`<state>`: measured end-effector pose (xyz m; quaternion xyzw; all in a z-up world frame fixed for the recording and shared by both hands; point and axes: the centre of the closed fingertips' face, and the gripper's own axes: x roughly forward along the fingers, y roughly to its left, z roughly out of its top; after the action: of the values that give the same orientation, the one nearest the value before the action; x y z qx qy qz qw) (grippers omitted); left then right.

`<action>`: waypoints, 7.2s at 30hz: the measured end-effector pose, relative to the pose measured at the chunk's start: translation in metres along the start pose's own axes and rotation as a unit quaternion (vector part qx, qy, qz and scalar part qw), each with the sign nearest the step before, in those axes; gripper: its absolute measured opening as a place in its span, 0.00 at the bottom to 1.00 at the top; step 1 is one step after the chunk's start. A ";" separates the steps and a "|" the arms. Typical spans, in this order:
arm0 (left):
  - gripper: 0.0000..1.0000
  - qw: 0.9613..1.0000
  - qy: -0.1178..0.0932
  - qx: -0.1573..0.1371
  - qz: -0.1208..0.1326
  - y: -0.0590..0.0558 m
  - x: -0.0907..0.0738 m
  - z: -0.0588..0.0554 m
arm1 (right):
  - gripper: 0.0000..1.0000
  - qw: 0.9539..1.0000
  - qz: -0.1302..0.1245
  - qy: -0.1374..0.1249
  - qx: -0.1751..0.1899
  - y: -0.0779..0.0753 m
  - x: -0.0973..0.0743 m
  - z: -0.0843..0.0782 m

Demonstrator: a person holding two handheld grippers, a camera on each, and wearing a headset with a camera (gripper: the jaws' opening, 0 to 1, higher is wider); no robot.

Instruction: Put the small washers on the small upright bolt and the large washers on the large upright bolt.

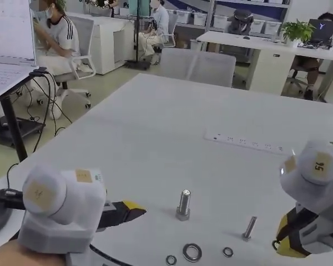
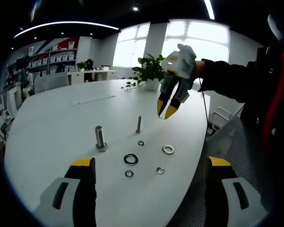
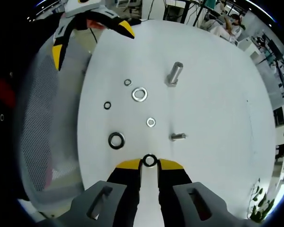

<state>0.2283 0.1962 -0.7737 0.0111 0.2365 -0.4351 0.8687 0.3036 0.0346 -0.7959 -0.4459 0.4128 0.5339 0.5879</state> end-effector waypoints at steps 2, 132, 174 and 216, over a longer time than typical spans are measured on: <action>0.97 1.000 0.000 0.000 0.000 0.000 0.000 0.000 | 0.14 1.000 -0.007 -0.004 -0.002 -0.004 -0.005 0.004; 0.94 1.000 0.014 -0.022 0.003 0.005 0.002 -0.011 | 0.17 0.999 0.034 0.016 -0.009 -0.047 0.082 0.009; 0.94 1.000 0.009 -0.011 -0.002 0.001 0.004 -0.006 | 0.44 0.999 0.017 0.002 0.037 -0.022 0.058 -0.019; 0.94 1.000 -0.006 -0.004 0.003 -0.003 -0.001 0.000 | 0.34 0.999 0.030 -0.010 -0.019 0.008 0.069 0.039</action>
<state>0.2250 0.1951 -0.7724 0.0052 0.2331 -0.4319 0.8712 0.3023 0.0908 -0.8531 -0.4391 0.4102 0.5635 0.5669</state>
